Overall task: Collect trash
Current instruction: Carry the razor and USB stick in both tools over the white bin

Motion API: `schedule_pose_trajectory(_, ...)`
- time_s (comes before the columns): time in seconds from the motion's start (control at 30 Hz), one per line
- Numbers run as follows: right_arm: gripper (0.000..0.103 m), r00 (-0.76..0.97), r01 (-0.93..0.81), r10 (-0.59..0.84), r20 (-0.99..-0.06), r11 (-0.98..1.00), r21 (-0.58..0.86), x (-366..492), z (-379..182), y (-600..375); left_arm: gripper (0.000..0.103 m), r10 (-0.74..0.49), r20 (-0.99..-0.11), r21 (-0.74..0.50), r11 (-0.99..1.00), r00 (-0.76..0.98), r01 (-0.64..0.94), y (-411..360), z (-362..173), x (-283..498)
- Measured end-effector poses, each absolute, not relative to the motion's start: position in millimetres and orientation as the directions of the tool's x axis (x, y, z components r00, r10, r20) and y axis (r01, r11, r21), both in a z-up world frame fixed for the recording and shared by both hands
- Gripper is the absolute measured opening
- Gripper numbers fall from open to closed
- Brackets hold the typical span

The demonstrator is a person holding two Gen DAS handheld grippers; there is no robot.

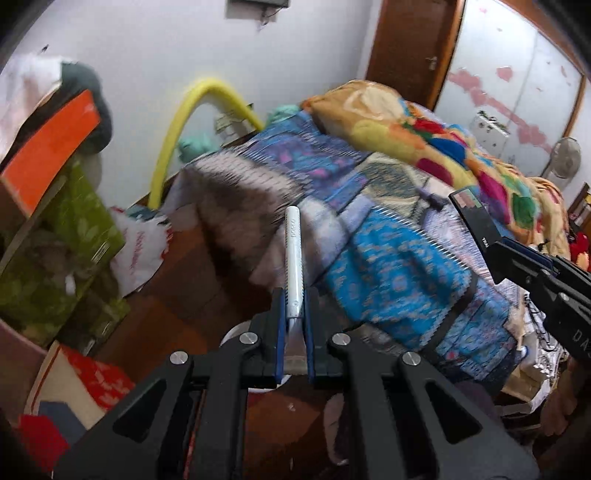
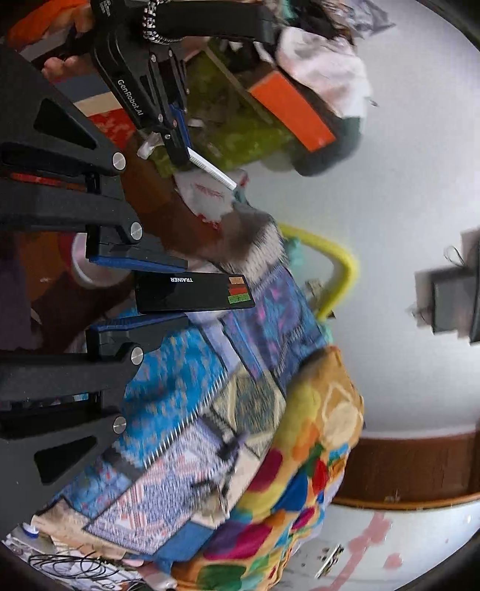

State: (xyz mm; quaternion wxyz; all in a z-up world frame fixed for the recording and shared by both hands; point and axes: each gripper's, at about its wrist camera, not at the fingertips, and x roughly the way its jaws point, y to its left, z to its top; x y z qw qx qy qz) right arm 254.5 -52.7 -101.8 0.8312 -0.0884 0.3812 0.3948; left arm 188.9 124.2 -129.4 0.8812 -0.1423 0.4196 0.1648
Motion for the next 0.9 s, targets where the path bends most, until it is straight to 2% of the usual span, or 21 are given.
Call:
schedule_pose_trajectory(0.23, 0.02, 0.29, -0.771, 0.552, -0.782, 0.619, 0.151, 234.0, -146.5, 5.8, 0.008, 0.179, -0.863, -0.093, 0.862, 0.472, -0.498, 162.1, -189.8, 172.6)
schedule_pose_trajectory(0.47, 0.02, 0.167, -0.801, 0.462, -0.871, 0.579, 0.153, 232.4, -207.1, 51.9, 0.008, 0.084, -0.938, -0.128, 0.818, 0.336, -0.561, 193.0, -267.9, 178.9)
schedule_pose_trajectory(0.7, 0.02, 0.019, -0.782, 0.347, -0.938, 0.59, 0.203, 254.1, -278.0, 81.8, 0.008, 0.001, -0.975, -0.131, 0.807, 0.224, -0.576, 206.3, -331.6, 196.8)
schedule_pose_trajectory(0.9, 0.02, -0.068, -0.747, 0.265, -0.962, 0.626, 0.225, 273.8, -324.2, 97.9, 0.008, -0.014, -0.987, -0.106, 0.804, 0.159, -0.585, 215.6, -365.4, 215.2)
